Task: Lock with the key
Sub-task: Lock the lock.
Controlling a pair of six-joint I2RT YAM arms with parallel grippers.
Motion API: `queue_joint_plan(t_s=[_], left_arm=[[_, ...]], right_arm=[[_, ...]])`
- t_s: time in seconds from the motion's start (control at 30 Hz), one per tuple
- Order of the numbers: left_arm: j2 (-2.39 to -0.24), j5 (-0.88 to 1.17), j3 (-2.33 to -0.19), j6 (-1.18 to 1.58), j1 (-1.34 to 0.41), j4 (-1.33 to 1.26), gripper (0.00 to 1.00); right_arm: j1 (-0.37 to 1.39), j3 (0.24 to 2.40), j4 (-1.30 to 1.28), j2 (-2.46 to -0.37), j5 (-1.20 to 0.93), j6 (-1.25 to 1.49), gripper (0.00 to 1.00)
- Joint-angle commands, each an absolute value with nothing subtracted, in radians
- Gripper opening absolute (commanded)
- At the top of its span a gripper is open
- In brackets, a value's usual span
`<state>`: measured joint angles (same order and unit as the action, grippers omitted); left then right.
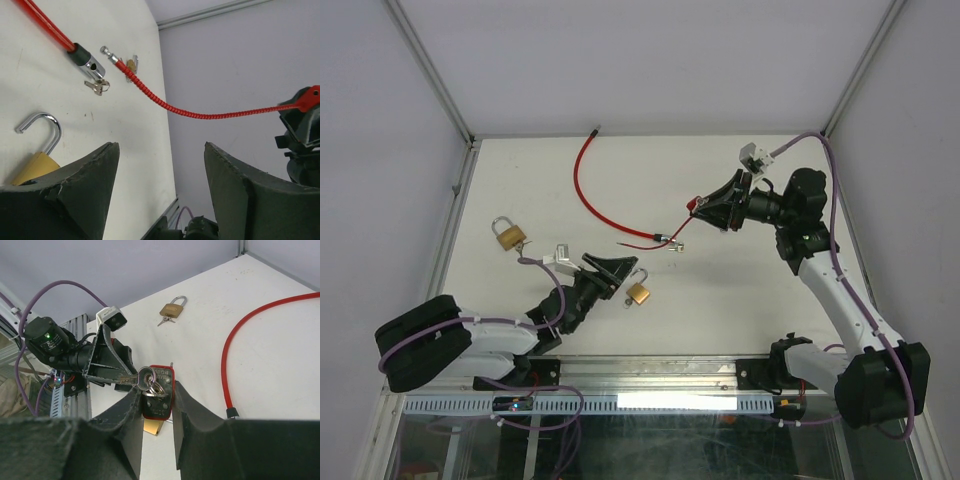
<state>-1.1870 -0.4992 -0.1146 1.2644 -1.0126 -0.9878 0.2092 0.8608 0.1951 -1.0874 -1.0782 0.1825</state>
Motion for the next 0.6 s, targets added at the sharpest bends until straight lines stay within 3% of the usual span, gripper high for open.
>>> queue_joint_plan(t_s=[0.0, 0.4, 0.57], left_arm=[[-1.282, -0.524, -0.177, 1.342, -1.006, -1.098, 0.69], [-1.506, -0.57, -0.273, 1.366, -0.976, -1.26, 0.52], [-1.564, -0.544, -0.283, 1.436, -0.944, -1.288, 0.51]], right_arm=[[0.201, 0.847, 0.309, -1.058, -1.073, 0.197, 0.0], [0.201, 0.824, 0.329, -1.048, -1.073, 0.197, 0.0], [0.202, 0.819, 0.336, -1.045, -1.073, 0.197, 0.0]])
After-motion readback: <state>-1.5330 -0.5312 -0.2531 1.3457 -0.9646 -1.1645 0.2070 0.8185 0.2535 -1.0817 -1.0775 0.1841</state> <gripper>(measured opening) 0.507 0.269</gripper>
